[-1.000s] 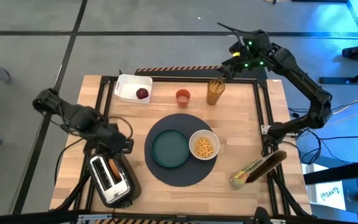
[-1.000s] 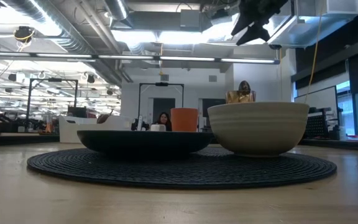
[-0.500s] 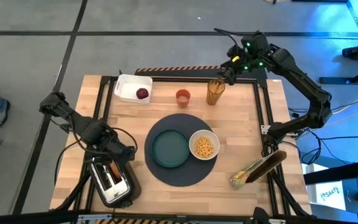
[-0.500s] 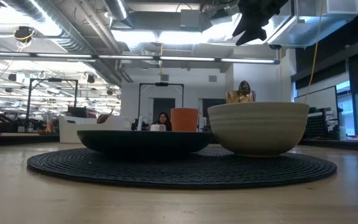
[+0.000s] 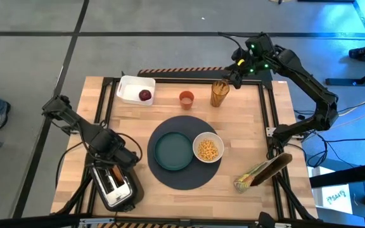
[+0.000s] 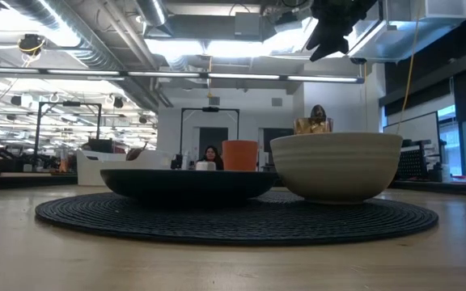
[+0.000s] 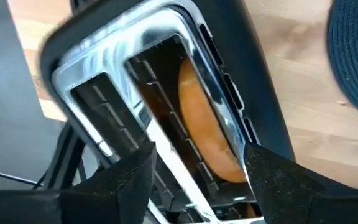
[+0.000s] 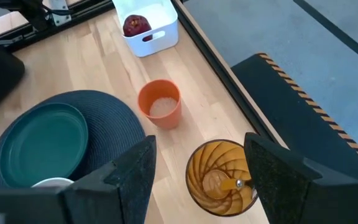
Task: Arrange a breakfast setting
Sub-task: Put the bagel on the green plate
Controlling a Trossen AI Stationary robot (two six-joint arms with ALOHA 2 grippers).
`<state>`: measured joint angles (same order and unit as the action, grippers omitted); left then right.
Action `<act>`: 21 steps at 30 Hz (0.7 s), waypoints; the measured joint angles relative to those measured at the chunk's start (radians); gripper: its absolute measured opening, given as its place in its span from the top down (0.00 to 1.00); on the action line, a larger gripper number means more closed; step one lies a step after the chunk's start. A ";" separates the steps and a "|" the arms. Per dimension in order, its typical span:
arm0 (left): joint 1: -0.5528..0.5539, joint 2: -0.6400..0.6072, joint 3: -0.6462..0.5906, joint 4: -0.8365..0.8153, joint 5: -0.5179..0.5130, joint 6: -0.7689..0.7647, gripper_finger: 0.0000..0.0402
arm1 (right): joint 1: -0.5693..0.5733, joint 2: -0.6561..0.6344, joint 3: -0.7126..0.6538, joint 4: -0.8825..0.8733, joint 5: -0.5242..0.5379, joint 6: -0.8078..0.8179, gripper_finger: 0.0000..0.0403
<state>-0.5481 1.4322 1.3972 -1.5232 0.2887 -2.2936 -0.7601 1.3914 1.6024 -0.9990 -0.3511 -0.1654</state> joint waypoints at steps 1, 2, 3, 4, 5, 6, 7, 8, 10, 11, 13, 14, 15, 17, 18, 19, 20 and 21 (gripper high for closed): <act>0.000 0.001 -0.014 0.014 0.004 0.001 0.42 | 0.000 0.000 0.000 0.000 0.000 0.000 0.42; 0.000 0.001 -0.024 0.022 0.003 0.008 0.42 | 0.000 0.000 0.000 0.000 0.000 0.000 0.42; 0.001 0.001 -0.029 0.025 0.002 0.017 0.43 | 0.000 0.000 0.000 0.000 0.000 0.000 0.42; 0.007 0.000 -0.030 0.023 0.000 0.021 0.43 | 0.000 0.000 0.000 0.000 0.000 0.000 0.42; 0.013 0.000 -0.030 0.020 -0.011 0.024 0.44 | 0.000 0.000 0.000 0.002 0.000 0.000 0.42; 0.017 -0.001 -0.031 0.020 -0.019 0.027 0.45 | 0.000 0.000 0.000 0.005 0.000 0.000 0.42; 0.020 -0.004 -0.031 0.021 -0.026 0.028 0.46 | 0.000 0.000 0.000 0.008 0.001 0.000 0.42; 0.021 -0.005 -0.031 0.020 -0.036 0.033 0.47 | 0.000 0.000 0.000 0.010 0.000 0.000 0.42; 0.021 -0.006 -0.031 0.011 -0.051 0.054 0.50 | 0.000 0.000 0.000 0.011 0.000 0.000 0.42; 0.019 -0.006 -0.031 0.008 -0.052 0.064 0.51 | 0.000 0.000 0.000 0.011 0.000 0.000 0.42; 0.011 -0.006 -0.031 0.000 -0.056 0.070 0.55 | 0.000 0.000 0.000 0.010 0.000 0.001 0.42; 0.009 -0.006 -0.031 0.000 -0.055 0.070 0.57 | 0.000 0.000 0.000 0.009 0.000 0.001 0.42; 0.008 -0.006 -0.031 -0.001 -0.052 0.070 0.58 | 0.000 0.000 0.000 0.004 0.000 0.004 0.42; 0.008 -0.006 -0.031 -0.001 -0.040 0.073 0.61 | 0.000 0.000 0.000 -0.007 -0.001 0.014 0.42; 0.006 -0.006 -0.031 -0.001 -0.030 0.076 0.62 | 0.000 0.000 0.000 -0.012 -0.001 0.023 0.42; 0.003 -0.006 -0.031 -0.002 -0.026 0.077 0.63 | 0.000 0.000 0.000 -0.018 -0.001 0.026 0.42; 0.000 -0.006 -0.031 -0.001 -0.028 0.077 0.63 | 0.000 0.000 0.000 -0.024 -0.001 0.027 0.42; -0.004 -0.006 -0.030 -0.001 -0.028 0.078 0.63 | 0.000 0.000 0.000 -0.027 -0.001 0.027 0.42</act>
<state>-0.5518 1.4261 1.3669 -1.5246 0.2611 -2.2156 -0.7601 1.3914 1.6024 -1.0257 -0.3519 -0.1387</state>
